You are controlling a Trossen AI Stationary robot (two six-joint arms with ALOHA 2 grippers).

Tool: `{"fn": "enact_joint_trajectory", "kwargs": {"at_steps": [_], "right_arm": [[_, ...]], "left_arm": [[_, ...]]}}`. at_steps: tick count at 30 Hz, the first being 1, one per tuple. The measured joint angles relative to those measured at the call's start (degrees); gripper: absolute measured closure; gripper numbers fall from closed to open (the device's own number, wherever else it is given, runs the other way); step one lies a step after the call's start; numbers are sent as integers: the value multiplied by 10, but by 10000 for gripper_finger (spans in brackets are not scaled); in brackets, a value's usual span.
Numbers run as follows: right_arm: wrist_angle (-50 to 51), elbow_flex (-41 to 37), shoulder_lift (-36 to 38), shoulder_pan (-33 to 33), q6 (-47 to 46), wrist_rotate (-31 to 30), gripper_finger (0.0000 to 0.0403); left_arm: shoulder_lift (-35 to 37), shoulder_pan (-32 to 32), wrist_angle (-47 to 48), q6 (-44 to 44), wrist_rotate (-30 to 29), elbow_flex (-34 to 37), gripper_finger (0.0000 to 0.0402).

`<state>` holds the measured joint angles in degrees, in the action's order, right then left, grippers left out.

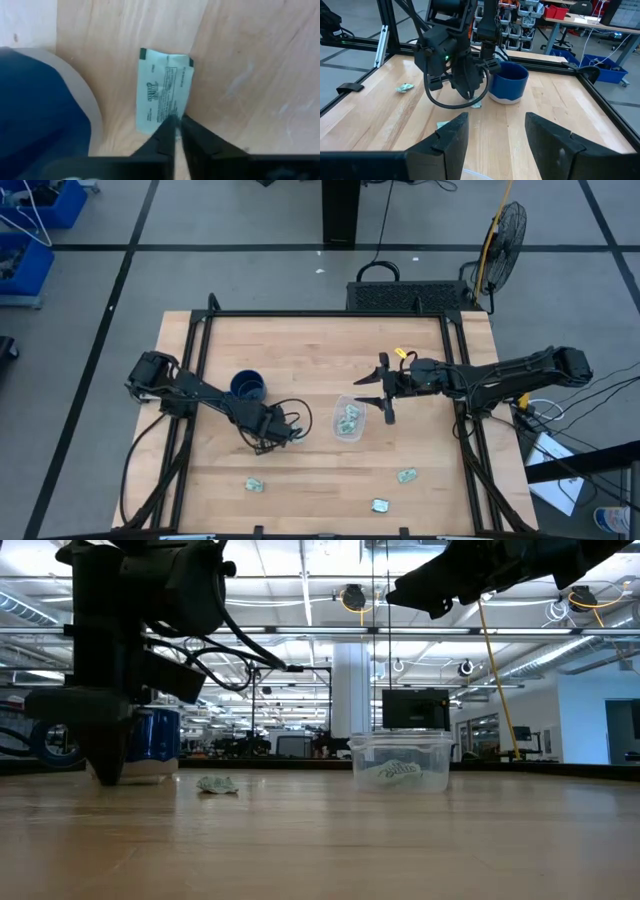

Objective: Pick and place Stevia / Truvia into bins
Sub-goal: Put the stevia packet into the transparent container

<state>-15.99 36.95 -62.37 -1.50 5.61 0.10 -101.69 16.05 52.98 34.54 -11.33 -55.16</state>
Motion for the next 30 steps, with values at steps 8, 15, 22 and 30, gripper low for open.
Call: {"fn": "enact_joint_trajectory", "kwargs": {"at_steps": [8, 15, 22, 30], "right_arm": [[0, 0, 0, 0, -13, 0, 215], [7, 0, 3, -1, -61, 3, 215], [118, 0, 74, -1, -126, 112, 215], [237, 0, 154, -1, -133, 134, 215]], "left_arm": [[-6, 26, -62, -21, -26, -51, 398], [-2, 47, -74, -45, -53, -141, 399], [-2, 34, -179, -133, -55, -164, 400], [-3, -12, -325, -263, -54, -164, 401]]}}
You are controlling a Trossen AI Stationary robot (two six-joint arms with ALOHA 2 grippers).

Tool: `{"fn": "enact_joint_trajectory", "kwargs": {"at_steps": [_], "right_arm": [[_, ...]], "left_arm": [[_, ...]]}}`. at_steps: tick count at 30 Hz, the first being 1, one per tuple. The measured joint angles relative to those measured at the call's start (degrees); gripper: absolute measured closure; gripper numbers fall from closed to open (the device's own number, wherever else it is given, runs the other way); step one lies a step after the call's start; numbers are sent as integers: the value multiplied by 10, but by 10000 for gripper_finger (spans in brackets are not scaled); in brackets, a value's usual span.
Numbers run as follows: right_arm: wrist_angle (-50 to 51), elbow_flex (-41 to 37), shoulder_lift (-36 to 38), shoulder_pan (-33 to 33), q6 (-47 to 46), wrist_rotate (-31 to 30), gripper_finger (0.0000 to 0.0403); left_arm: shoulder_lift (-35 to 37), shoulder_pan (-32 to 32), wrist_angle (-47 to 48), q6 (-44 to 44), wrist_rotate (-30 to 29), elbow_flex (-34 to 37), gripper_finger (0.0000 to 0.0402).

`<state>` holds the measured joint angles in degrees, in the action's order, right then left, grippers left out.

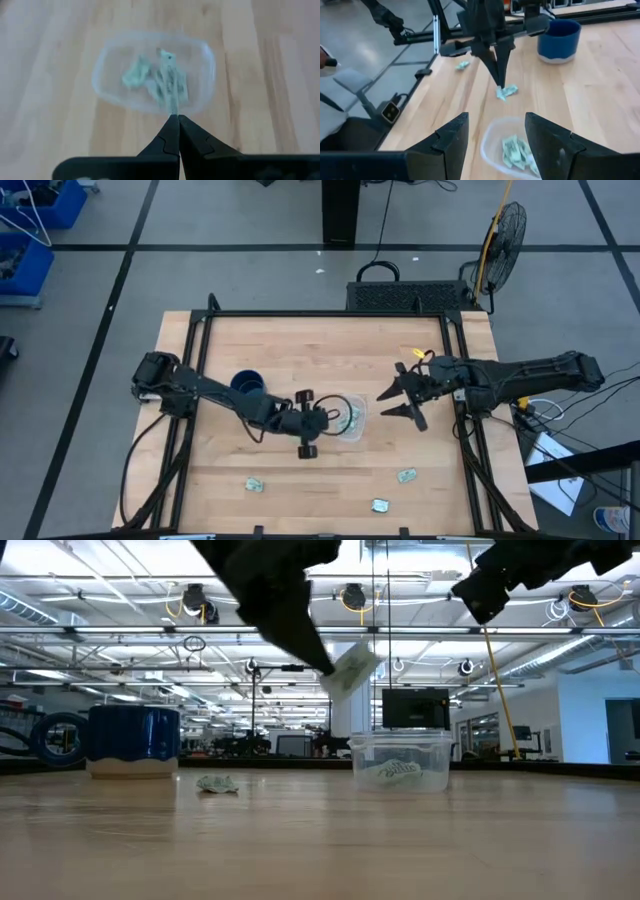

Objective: Pick and place Stevia / Truvia into bins
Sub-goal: Put the stevia packet into the transparent container

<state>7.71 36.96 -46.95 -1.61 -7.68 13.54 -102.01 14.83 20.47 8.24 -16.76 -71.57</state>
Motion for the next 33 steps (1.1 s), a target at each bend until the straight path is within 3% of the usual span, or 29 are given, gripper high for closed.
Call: {"fn": "enact_joint_trajectory", "kwargs": {"at_steps": [7, 16, 22, 26, 33], "right_arm": [[21, 0, 17, 0, -9, 1, 215], [26, 0, 16, 0, -21, 1, 215], [37, 0, 16, 0, -88, 1, 215], [43, 0, 16, 0, -96, 1, 215], [37, 0, 16, 0, -95, 1, 215]], "left_arm": [[-42, -35, -124, -85, 48, -1, 400], [-96, -78, -172, -142, -23, 0, 394], [-102, -110, -148, -156, 39, 0, 395], [-100, -109, -142, -170, 6, 0, 367], [-99, -106, -146, -182, 16, 0, 307]]}}
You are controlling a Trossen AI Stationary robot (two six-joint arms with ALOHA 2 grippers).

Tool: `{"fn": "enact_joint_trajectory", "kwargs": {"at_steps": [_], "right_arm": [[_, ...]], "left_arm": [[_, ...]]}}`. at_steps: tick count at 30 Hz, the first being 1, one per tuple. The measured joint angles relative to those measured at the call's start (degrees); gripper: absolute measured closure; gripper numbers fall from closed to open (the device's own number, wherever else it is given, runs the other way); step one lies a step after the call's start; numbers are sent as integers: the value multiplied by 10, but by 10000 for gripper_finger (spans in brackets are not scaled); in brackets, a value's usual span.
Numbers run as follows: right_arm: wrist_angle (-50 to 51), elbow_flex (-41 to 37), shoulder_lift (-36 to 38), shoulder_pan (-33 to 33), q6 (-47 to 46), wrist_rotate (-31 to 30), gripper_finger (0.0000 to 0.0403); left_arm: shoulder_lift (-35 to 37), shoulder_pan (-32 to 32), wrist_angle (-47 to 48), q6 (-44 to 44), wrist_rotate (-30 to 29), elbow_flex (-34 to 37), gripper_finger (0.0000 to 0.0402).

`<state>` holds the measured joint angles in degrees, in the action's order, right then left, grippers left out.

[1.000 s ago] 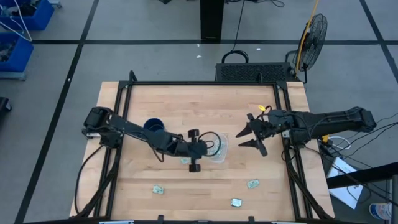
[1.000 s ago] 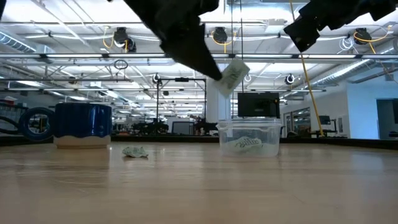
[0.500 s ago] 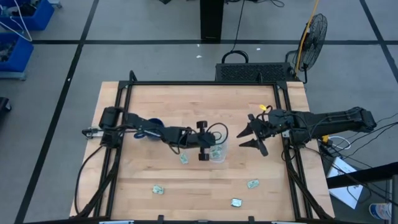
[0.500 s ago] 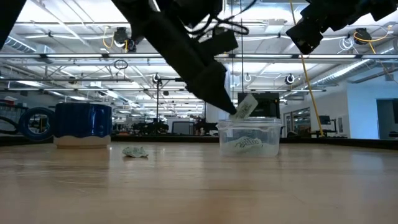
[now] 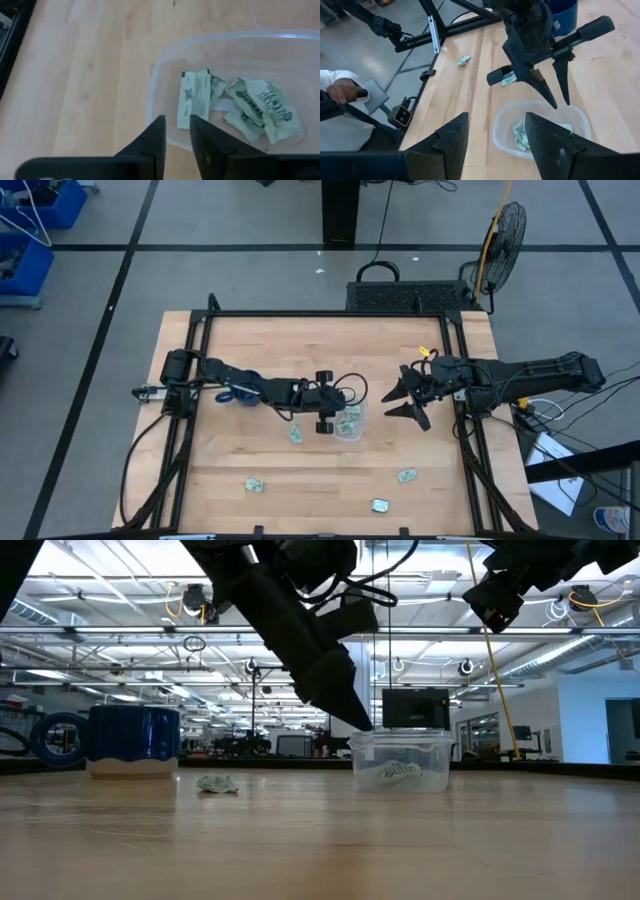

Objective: Pick and place Stevia / Truvia into bins
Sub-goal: Put the stevia packet into the transparent container

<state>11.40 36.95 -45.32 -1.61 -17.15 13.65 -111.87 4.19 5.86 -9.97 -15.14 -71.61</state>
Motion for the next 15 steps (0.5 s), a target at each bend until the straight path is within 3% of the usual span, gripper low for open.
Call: {"fn": "enact_joint_trajectory", "kwargs": {"at_steps": [6, 15], "right_arm": [[-10, 0, 0, 0, 4, 0, 215], [-112, 0, 0, 0, 83, 0, 215]], "left_arm": [[38, 16, 21, -9, 0, 0, 290], [172, 55, 208, 83, 2, 0, 289]]}}
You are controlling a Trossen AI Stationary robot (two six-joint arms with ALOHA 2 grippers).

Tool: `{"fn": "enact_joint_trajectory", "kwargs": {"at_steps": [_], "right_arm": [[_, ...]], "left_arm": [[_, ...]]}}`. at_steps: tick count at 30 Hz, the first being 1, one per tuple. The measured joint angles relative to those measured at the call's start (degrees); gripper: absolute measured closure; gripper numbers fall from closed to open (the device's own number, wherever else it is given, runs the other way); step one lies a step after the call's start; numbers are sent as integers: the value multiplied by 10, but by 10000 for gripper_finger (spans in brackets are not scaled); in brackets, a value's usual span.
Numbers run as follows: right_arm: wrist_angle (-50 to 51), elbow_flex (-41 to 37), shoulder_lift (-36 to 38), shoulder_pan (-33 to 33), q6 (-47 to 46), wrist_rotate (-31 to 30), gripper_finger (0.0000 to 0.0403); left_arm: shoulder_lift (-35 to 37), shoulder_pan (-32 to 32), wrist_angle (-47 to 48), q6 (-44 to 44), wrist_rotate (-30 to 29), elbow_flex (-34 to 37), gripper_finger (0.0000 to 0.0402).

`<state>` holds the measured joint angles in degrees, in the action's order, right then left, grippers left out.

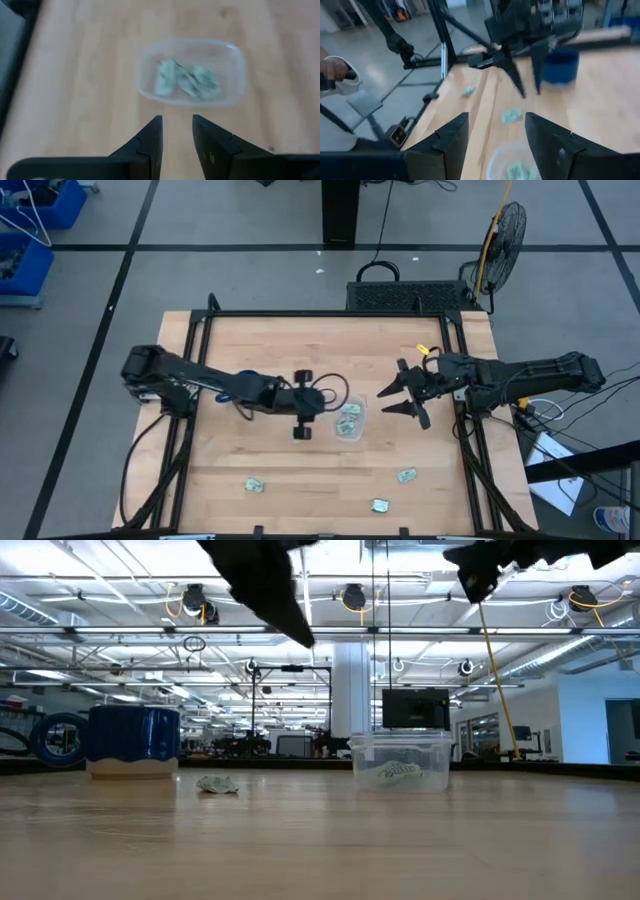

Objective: Pick and place Stevia / Truvia into bins
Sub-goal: Put the stevia packet into the transparent container

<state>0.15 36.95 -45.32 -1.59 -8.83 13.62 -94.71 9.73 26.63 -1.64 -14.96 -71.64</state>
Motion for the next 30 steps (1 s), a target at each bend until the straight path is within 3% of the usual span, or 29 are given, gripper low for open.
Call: {"fn": "enact_joint_trajectory", "kwargs": {"at_steps": [8, 13, 20, 30], "right_arm": [[-73, 0, 0, 0, 38, 0, 215], [-90, 0, 0, 0, 40, 0, 215], [-90, 0, 0, 0, 46, 0, 215], [-90, 0, 0, 0, 82, 0, 215]], "left_arm": [[29, 42, 126, 166, 57, 0, 289], [20, 87, 186, 257, 125, 26, 289], [20, 179, 151, 402, 202, 96, 289], [20, 277, 26, 436, 200, 182, 289]]}}
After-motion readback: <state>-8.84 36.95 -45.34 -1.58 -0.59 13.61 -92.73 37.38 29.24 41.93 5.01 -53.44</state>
